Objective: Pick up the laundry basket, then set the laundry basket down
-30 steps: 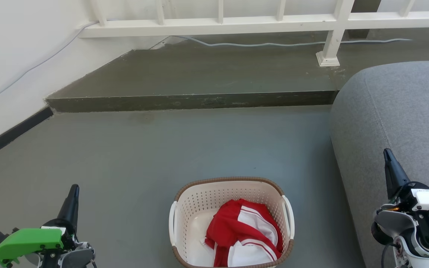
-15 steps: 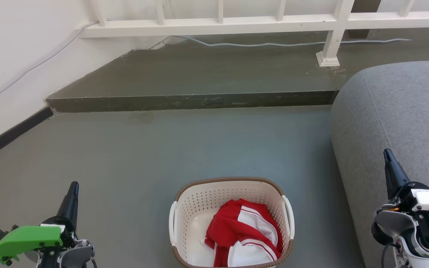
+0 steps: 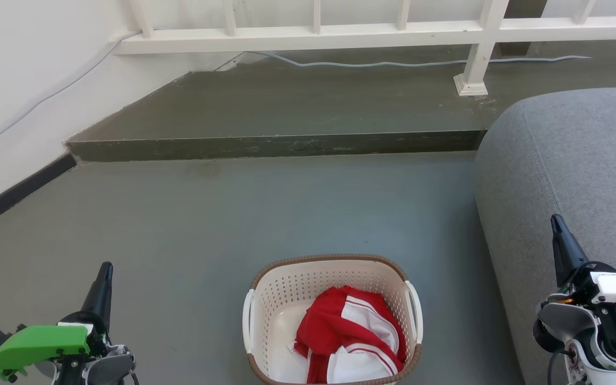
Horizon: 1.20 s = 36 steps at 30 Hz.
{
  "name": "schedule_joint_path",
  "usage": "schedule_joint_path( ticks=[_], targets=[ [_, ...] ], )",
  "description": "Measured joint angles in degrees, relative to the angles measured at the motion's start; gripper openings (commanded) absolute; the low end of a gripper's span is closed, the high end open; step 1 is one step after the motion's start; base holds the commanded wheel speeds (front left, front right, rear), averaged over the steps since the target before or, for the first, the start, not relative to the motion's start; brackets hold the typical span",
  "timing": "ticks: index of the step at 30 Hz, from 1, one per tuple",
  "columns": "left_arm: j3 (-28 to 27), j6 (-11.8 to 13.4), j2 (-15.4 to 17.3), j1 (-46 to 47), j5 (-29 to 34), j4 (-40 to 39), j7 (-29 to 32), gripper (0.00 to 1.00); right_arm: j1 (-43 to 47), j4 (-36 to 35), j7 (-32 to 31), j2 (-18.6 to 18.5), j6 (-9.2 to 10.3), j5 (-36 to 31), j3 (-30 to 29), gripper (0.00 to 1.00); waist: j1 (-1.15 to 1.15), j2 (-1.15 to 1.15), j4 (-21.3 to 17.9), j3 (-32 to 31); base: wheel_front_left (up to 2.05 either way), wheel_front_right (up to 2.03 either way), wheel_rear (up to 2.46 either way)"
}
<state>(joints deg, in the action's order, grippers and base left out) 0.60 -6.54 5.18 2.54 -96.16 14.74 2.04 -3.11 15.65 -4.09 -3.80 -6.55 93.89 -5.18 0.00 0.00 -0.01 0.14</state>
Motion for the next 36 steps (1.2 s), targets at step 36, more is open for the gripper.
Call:
schedule_joint_path(
  ticks=[36],
  targets=[
    [-0.2,-0.1,0.0,0.1,0.0,0.9,0.0,0.00,0.0,0.3,-0.1,0.0,-0.01,0.0,-0.1,0.00,0.00,0.00,0.0,0.0,0.00,0.00,0.00]
  ],
)
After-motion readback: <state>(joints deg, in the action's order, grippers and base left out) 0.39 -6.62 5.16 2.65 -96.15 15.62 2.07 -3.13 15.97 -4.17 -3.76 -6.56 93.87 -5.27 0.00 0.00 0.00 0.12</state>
